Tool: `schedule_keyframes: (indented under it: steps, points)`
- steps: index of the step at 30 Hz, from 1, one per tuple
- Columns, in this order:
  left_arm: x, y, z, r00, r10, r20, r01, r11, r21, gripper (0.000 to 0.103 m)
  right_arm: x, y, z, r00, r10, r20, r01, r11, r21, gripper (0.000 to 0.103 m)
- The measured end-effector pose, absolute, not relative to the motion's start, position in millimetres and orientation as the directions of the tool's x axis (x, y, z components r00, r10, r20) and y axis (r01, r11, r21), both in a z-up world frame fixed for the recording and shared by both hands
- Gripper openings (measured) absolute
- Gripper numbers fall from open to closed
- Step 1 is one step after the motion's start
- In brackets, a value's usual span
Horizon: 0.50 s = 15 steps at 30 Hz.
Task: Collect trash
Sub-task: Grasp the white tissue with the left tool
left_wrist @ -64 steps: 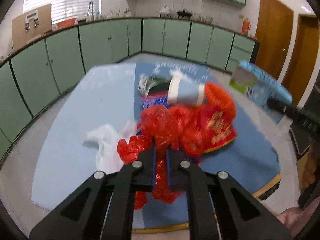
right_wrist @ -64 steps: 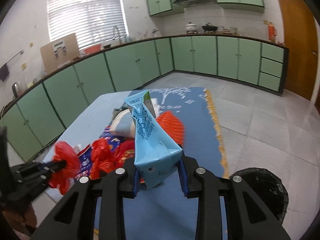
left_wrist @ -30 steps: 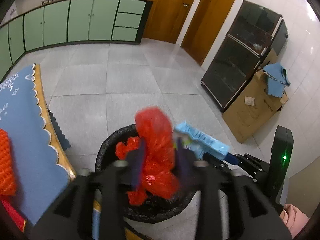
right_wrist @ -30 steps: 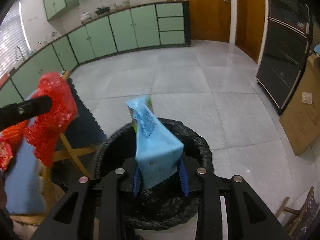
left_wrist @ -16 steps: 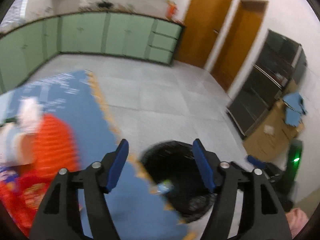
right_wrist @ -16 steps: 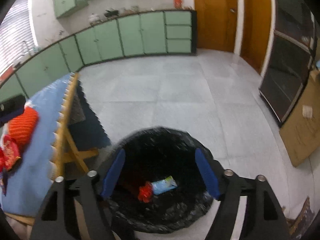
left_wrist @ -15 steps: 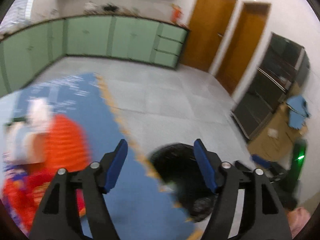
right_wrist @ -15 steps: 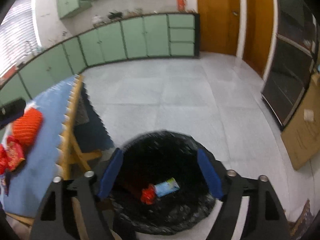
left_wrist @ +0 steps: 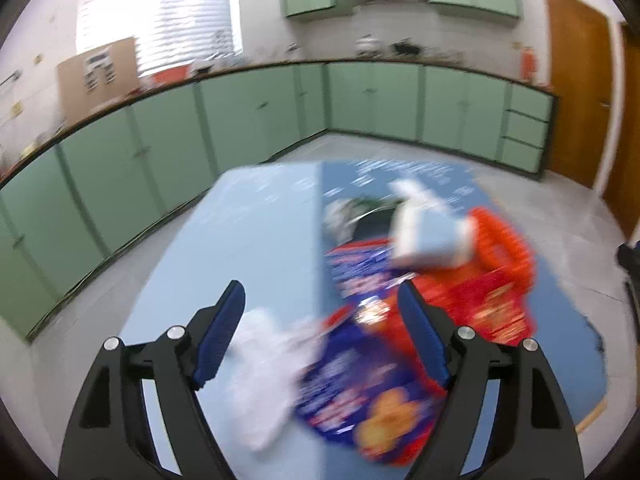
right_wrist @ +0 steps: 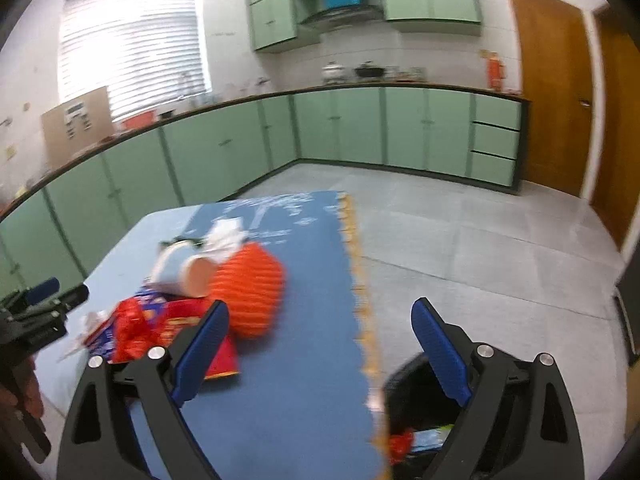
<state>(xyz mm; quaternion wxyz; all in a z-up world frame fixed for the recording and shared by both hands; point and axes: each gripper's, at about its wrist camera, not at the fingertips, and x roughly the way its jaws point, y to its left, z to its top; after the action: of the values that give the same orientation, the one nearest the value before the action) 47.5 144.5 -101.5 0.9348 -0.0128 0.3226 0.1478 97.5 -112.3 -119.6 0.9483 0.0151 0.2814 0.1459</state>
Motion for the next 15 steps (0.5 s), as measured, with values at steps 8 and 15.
schedule_keyframes:
  steps: [8, 15]
  points:
    - [48, 208, -137, 0.652, 0.293, -0.699, -0.384, 0.923, 0.028, 0.077, 91, -71, -121, 0.787, 0.304, -0.537, -0.337, 0.941, 0.039, 0.091]
    - [57, 228, -170, 0.598, 0.248, -0.762, -0.379, 0.925, 0.003, 0.063, 98, -62, -125, 0.779, 0.284, -0.558, -0.324, 0.945, 0.028, 0.091]
